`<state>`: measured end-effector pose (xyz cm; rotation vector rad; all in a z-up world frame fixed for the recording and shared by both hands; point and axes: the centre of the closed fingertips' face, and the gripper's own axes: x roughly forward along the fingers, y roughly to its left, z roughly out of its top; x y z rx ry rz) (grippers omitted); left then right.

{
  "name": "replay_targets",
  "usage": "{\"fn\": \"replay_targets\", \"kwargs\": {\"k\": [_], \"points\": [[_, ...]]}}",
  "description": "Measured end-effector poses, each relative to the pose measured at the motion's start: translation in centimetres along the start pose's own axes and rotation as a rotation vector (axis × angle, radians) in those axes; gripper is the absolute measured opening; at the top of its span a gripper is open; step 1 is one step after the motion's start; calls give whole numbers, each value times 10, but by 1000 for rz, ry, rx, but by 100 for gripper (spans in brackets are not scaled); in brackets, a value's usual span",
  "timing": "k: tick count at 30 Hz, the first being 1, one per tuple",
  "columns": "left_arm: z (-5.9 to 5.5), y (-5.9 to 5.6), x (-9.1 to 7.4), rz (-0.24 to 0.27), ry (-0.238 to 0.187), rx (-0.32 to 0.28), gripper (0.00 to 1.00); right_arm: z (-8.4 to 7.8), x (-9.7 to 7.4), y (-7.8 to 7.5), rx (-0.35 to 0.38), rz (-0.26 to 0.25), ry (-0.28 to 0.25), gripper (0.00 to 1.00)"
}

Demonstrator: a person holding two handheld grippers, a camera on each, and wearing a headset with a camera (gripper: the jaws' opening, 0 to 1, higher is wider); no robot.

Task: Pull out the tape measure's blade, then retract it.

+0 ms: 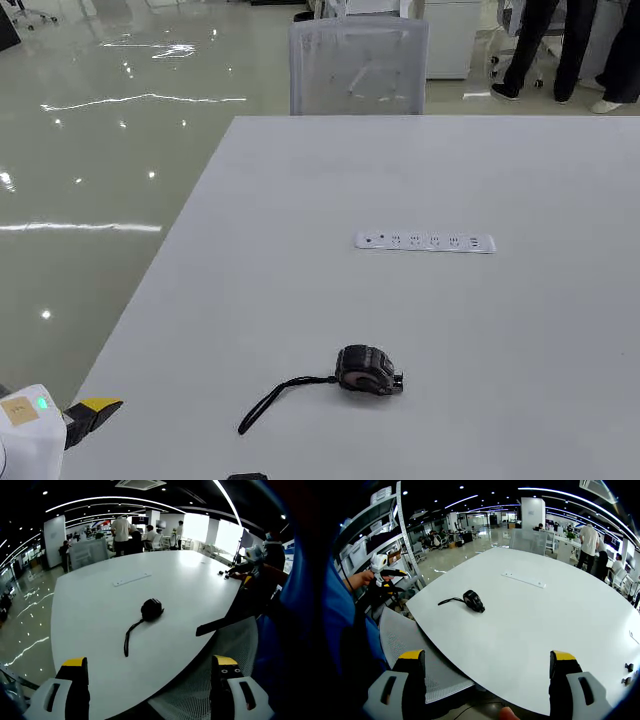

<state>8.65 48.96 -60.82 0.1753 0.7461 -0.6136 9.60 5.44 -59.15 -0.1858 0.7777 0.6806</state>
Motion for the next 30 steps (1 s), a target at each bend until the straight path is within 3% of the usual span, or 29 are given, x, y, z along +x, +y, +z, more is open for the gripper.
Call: {"fn": "replay_targets", "kwargs": {"k": [15, 30], "points": [[-6, 1, 1, -30, -9, 6, 99, 2, 4, 8, -16, 7, -13, 100], [-4, -8, 4, -46, -18, 22, 96, -7, 5, 17, -22, 22, -20, 98]]}}
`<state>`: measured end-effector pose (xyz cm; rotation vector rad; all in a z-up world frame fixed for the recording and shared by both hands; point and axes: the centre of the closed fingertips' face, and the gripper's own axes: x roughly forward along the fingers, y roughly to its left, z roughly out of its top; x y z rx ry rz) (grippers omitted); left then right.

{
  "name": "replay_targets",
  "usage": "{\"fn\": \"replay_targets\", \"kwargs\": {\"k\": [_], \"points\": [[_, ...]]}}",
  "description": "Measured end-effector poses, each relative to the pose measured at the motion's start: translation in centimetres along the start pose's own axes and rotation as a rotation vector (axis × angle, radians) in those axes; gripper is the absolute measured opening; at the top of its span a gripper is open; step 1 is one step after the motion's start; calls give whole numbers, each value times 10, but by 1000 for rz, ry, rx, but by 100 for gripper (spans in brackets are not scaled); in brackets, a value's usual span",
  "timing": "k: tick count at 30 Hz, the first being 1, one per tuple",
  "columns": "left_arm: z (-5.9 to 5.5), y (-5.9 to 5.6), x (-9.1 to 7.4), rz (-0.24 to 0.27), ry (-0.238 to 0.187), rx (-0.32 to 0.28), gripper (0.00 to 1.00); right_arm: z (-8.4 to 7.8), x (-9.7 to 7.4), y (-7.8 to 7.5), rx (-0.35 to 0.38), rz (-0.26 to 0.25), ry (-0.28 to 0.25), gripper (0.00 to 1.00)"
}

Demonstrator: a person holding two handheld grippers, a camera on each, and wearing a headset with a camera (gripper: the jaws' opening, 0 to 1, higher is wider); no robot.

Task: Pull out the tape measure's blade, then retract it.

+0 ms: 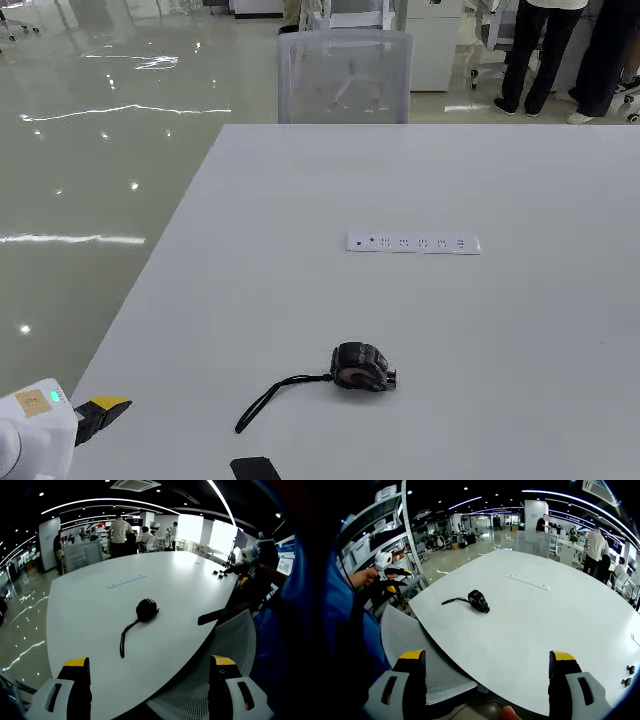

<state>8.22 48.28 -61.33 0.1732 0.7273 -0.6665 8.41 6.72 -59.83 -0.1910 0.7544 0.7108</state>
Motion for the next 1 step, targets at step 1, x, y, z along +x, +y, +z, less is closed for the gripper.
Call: {"fn": "replay_targets", "kwargs": {"k": [1], "points": [[0, 0, 0, 1, -2, -1, 96, -1, 0, 0, 4, 2, 4, 96]]}}
